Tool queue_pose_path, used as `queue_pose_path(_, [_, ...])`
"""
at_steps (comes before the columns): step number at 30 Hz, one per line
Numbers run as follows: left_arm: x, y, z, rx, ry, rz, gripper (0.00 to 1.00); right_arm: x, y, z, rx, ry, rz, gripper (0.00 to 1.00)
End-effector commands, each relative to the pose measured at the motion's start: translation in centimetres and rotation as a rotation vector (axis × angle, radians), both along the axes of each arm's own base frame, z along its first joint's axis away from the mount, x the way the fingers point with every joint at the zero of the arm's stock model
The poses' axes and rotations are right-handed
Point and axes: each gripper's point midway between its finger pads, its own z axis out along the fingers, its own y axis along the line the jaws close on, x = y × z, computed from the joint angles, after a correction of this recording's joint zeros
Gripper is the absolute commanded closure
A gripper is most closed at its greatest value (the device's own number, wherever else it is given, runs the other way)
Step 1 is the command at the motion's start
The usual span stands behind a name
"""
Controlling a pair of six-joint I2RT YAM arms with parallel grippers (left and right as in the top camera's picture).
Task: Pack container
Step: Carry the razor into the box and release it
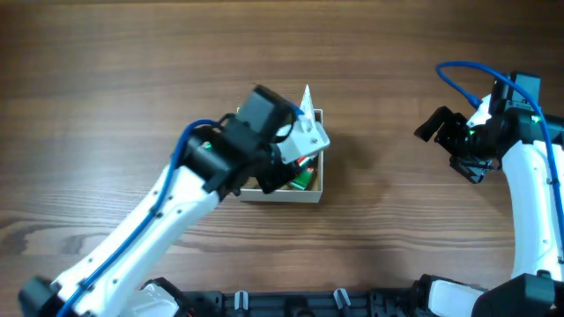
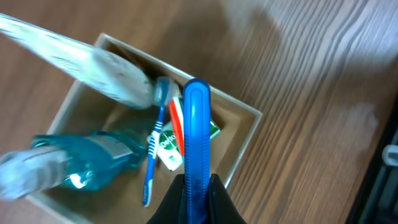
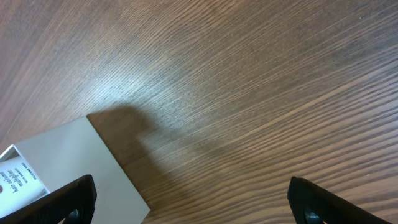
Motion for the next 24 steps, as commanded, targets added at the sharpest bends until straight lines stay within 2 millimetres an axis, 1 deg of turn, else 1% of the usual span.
queue_pose_path(1, [2.5,1.4,-4.4,0.156,0.022,0.044,0.96,0.0,0.0,0.4,0.0,-0.015,-0.008,0.0])
queue_pose_path(3, [3.7,2.4,-7.5,0.209,0.096,0.081,0.96,-0.1,0.0,0.4,0.0,-0.01,-0.008,0.0])
queue_pose_path(5, [4.5,3.4,-9.3,0.239,0.142,0.114,0.96,-0.1,0.0,0.4,0.0,-0.01,-0.008,0.0])
queue_pose_path(6, [4.9,4.2,-10.1,0.249,0.165,0.143,0.91,-0.1,0.0,0.4,0.0,-0.01,-0.008,0.0])
queue_pose_path(7, [5.1,4.5,-10.2,0.247,0.173,0.164,0.69,-0.1,0.0,0.4,0.0,-0.01,-0.007,0.0])
queue_pose_path(8, [5.2,4.6,-10.1,0.241,0.173,0.181,0.59,-0.2,0.0,0.4,0.0,-0.009,-0.008,0.0])
queue_pose_path(9, [5.3,4.5,-9.4,0.23,0.157,0.18,0.46,-0.2,0.0,0.4,0.0,-0.008,-0.008,0.0])
queue_pose_path(10, [5.1,4.3,-8.7,0.218,0.14,0.176,0.43,-0.2,-0.1,0.3,-0.005,-0.007,-0.009,0.0])
queue_pose_path(11, [5.0,4.2,-7.4,0.201,0.11,0.171,0.38,-0.2,-0.2,0.3,-0.014,-0.004,-0.01,0.0])
queue_pose_path(13, [4.7,4.5,-3.7,0.167,0.002,0.179,0.33,-0.3,-0.4,0.2,-0.032,-0.005,0.011,0.0])
queue_pose_path(14, [4.6,5.1,-1.7,0.144,-0.049,0.211,0.29,-0.4,-0.7,0.2,-0.05,0.003,0.006,0.0])
queue_pose_path(15, [4.6,6.0,0.2,0.118,-0.097,0.274,0.21,-0.5,-1.1,0.1,-0.073,0.004,0.019,0.0])
queue_pose_path(16, [4.8,8.2,3.3,0.065,-0.17,0.379,0.05,-0.5,-1.4,0.0,-0.104,0.002,0.048,0.0])
queue_pose_path(17, [4.9,9.0,4.1,0.044,-0.184,0.414,0.0,-0.5,-1.6,0.0,-0.127,0.005,0.055,0.0])
queue_pose_path(18, [5.4,10.6,5.4,0.003,-0.202,0.501,0.0,-0.3,-1.7,0.1,-0.17,-0.002,0.085,0.0])
queue_pose_path(19, [6.2,13.1,6.2,-0.037,-0.21,0.627,0.0,0.4,-1.1,0.4,-0.217,-0.032,0.144,0.0])
queue_pose_path(21, [7.8,17.4,6.4,-0.077,-0.196,0.836,0.0,2.4,1.8,1.6,-0.264,-0.133,0.314,0.0])
queue_pose_path(22, [8.5,19.4,6.1,-0.095,-0.183,0.931,0.0,3.4,3.3,2.3,-0.283,-0.186,0.392,0.0])
queue_pose_path(23, [9.3,21.2,5.7,-0.113,-0.165,1.02,0.0,4.7,5.3,3.1,-0.311,-0.261,0.474,0.0])
queue_pose_path(24, [9.7,22.0,5.2,-0.126,-0.141,1.05,0.0,5.9,6.5,3.7,-0.335,-0.319,0.506,0.0])
